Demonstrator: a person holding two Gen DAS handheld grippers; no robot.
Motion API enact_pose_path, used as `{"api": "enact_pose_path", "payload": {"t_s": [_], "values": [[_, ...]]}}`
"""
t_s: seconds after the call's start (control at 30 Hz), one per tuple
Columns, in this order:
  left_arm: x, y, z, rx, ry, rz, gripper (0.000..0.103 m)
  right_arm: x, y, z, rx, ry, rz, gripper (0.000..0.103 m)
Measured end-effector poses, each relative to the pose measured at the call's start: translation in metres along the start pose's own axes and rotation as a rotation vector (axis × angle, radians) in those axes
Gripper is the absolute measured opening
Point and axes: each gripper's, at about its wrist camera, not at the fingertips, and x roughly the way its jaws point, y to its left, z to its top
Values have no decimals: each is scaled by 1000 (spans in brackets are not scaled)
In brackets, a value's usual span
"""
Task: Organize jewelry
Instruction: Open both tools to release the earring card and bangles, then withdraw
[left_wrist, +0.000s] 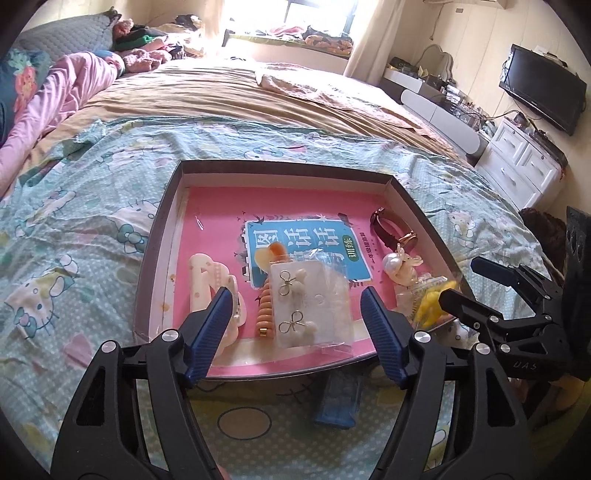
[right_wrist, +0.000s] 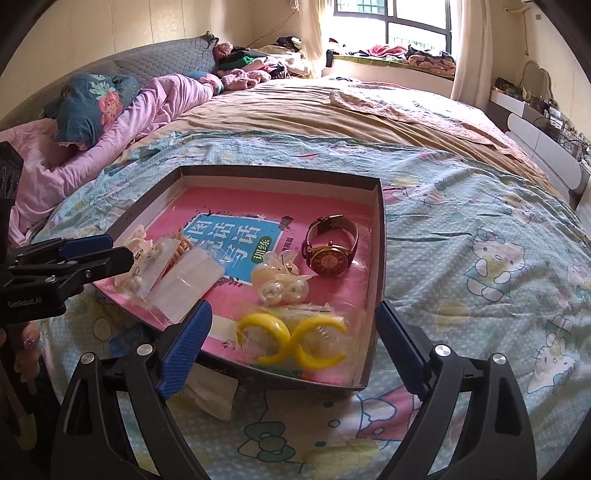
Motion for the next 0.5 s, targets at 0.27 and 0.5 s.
{"api": "enact_pose_path", "payload": {"t_s": [0.27,0.5], "values": [[-29,-2,1,7,-53,9,76,-36,-9,3,32,-64,-8,92],[-53,-5,-4,19,-87,22,89,-67,-5,-3,25,-105,3,95]]}}
